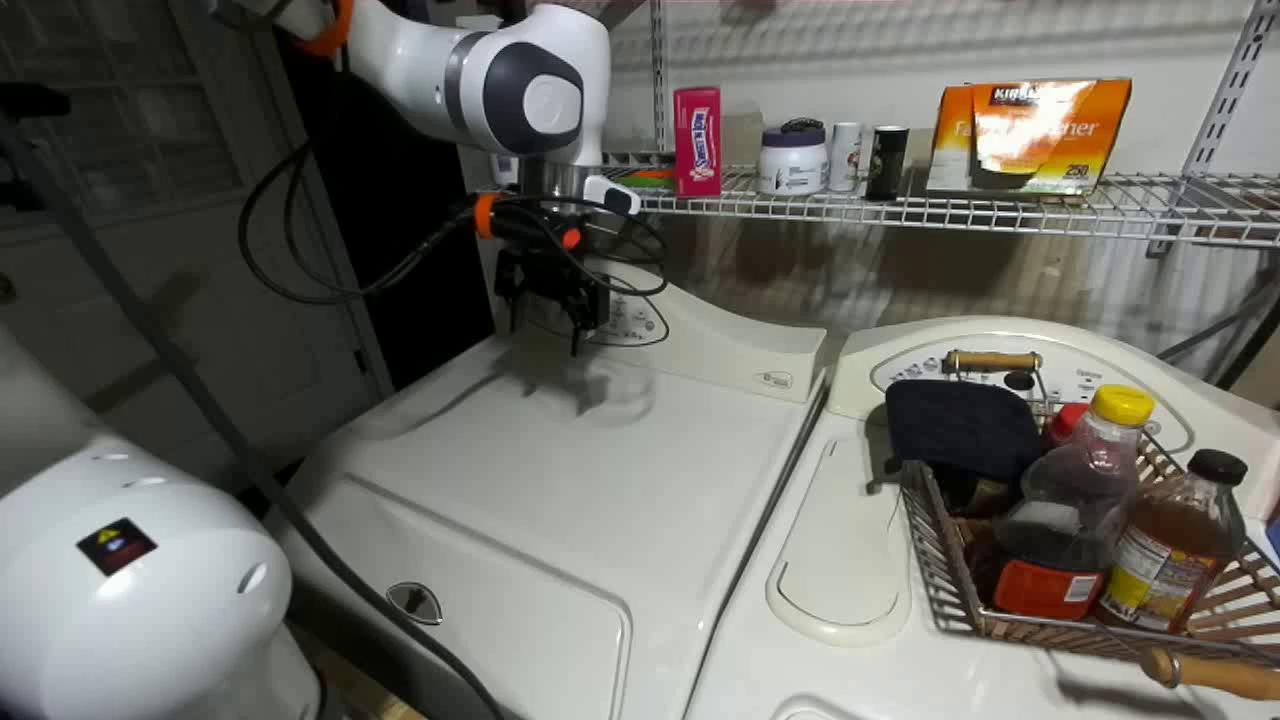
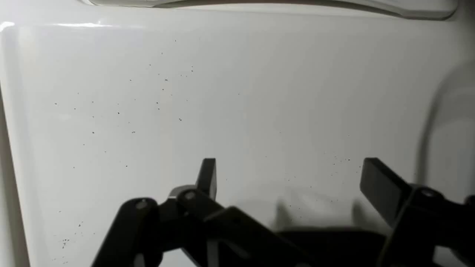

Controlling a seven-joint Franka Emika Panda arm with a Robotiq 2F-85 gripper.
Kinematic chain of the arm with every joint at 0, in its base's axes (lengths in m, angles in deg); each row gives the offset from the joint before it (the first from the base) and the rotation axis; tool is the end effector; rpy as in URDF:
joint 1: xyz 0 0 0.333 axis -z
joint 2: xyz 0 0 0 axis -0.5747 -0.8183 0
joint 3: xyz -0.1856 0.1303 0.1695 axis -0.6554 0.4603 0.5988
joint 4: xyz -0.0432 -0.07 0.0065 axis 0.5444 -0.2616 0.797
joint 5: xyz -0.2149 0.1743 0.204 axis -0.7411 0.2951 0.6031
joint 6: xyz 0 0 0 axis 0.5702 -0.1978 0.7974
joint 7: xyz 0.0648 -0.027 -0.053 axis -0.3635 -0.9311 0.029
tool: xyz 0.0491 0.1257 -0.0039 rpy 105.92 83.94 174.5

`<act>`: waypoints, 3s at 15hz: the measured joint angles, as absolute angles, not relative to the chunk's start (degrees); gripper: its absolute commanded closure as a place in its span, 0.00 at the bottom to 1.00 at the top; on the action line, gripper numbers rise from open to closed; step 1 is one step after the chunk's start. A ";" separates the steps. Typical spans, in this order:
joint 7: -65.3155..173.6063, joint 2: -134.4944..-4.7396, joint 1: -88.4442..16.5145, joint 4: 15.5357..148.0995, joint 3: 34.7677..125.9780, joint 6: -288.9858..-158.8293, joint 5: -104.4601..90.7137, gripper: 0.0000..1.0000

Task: Press the middle third button from the top on the right half of the washing machine button display

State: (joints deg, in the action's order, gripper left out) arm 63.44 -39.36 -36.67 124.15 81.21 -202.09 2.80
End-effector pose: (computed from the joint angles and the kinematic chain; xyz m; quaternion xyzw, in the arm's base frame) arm 0.4091 -0.0003 0.3810 -0.9957 -0.0022 0.0684 0.0628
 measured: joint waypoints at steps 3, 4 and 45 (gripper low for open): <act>63.44 -39.36 -36.67 124.15 81.21 -202.09 2.80 0.00; 63.44 -39.36 -36.67 124.15 81.21 -202.09 2.80 0.00; 97.99 -65.90 -36.88 112.11 91.25 -241.73 41.18 1.00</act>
